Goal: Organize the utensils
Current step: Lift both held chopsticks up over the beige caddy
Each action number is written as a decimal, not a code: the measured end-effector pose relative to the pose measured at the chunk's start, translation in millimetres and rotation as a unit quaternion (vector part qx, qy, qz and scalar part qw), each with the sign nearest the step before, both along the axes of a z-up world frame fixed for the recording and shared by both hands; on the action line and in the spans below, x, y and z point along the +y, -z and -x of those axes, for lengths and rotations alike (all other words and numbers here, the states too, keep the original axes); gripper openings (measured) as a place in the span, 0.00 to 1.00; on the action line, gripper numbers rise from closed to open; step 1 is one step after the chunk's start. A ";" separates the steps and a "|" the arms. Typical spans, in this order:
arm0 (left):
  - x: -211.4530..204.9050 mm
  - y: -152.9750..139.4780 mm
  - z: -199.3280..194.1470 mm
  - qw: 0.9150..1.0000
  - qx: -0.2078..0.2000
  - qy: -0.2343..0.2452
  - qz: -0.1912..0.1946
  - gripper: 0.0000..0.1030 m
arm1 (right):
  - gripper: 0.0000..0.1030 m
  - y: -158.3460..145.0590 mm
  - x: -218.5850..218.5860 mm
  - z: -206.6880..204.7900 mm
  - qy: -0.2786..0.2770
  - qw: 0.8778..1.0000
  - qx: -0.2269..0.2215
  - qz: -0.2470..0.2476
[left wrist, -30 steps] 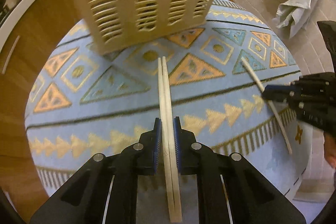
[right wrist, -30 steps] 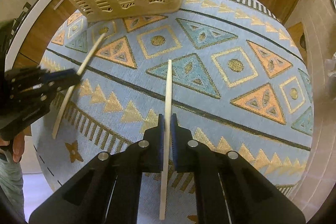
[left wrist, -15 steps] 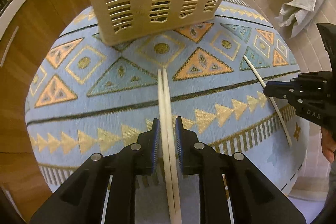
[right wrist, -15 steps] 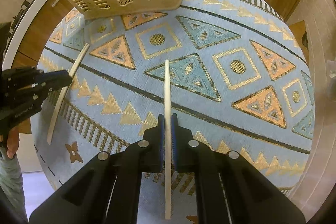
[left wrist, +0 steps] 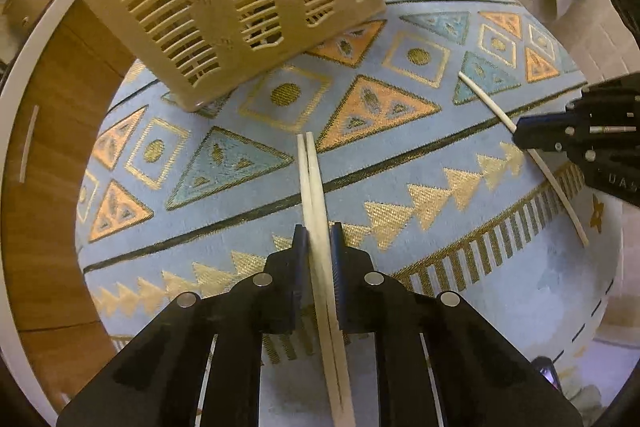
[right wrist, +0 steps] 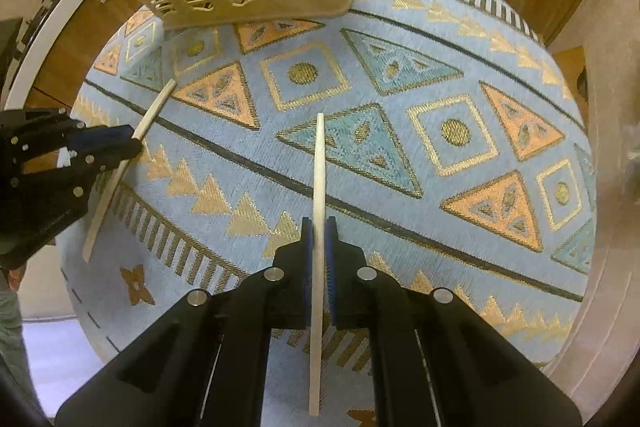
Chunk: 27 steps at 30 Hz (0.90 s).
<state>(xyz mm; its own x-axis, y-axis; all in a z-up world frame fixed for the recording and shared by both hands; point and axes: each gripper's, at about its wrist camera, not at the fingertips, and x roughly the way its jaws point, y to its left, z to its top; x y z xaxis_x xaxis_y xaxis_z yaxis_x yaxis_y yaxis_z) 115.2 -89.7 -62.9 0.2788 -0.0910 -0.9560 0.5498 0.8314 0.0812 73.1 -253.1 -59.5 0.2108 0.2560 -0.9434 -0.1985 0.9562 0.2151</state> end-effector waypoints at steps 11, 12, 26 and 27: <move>21.2 -75.0 56.9 0.980 -0.113 0.003 0.163 0.09 | 0.04 -73.9 10.9 39.2 -0.030 0.985 -0.142 -0.091; 25.5 -83.9 59.7 0.977 -0.125 0.004 0.174 0.09 | 0.04 -80.0 10.2 41.3 -0.032 0.982 -0.153 -0.103; 55.0 -209.5 70.4 0.874 -0.343 -0.050 0.340 0.09 | 0.04 -185.1 -2.7 40.2 0.006 0.904 -0.370 -0.215; 55.7 -215.8 66.1 0.863 -0.361 -0.059 0.349 0.09 | 0.04 -190.2 -3.6 35.4 0.013 0.898 -0.381 -0.219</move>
<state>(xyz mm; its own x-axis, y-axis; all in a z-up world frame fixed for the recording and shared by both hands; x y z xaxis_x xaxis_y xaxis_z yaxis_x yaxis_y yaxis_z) 49.1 -34.0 152.9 0.8255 -0.5043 -0.2535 0.4731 0.8632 -0.1765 37.7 -256.7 130.7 0.7644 0.5523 -0.3325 -0.4258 0.8198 0.3828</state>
